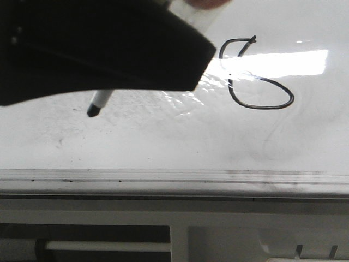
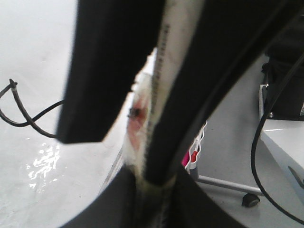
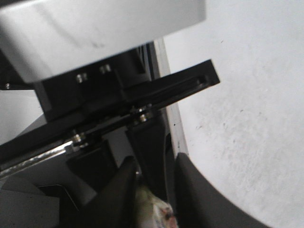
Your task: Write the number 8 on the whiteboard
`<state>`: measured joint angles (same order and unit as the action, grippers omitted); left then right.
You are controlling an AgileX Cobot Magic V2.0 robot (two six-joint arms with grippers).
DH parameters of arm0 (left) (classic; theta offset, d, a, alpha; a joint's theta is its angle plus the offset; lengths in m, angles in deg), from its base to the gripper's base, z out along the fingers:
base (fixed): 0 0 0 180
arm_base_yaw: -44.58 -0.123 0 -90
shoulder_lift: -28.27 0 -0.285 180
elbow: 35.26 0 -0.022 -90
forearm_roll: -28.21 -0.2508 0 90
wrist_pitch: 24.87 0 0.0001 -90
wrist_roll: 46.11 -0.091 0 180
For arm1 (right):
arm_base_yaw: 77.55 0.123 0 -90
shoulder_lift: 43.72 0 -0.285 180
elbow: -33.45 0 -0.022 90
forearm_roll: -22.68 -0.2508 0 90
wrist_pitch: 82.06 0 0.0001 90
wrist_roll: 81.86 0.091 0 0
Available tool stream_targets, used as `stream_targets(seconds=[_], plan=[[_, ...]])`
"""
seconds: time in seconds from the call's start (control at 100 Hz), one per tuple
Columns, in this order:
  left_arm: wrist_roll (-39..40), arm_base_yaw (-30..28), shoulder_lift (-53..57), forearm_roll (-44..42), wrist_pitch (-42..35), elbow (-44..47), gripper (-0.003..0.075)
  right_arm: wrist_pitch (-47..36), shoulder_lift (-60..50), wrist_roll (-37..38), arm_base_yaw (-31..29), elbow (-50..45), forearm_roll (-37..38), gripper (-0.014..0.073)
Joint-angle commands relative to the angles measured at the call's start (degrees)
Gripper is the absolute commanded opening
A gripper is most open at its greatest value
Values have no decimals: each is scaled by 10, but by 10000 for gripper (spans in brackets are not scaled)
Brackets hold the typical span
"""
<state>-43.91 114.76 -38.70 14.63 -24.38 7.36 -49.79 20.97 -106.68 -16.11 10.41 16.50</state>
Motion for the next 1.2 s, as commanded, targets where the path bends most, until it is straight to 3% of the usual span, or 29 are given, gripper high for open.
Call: stream_targets(seconds=[0.0, 0.12, 0.41, 0.5, 0.65, 0.95, 1.191], plan=[[30, -1, 6, 30, -41, -21, -20, -38, -5, -2, 1, 19, -5, 272], [30, -1, 6, 30, -41, -21, -20, -48, -6, -2, 1, 19, -5, 359], [31, -19, 16, 103, -41, -21, -20, -73, -60, 20, -57, 19, -5, 345], [31, -39, 23, 142, -41, -21, -20, -76, -84, 55, -97, 19, -5, 254], [31, -84, 29, 202, -41, -21, -20, -54, -121, 64, -137, 19, -5, -69], [31, -157, 22, 328, -16, -22, -21, -37, -142, 107, -145, 19, -5, -60], [32, -173, -60, 336, 24, -71, -21, -37, -142, 158, -152, 18, 4, -60]])
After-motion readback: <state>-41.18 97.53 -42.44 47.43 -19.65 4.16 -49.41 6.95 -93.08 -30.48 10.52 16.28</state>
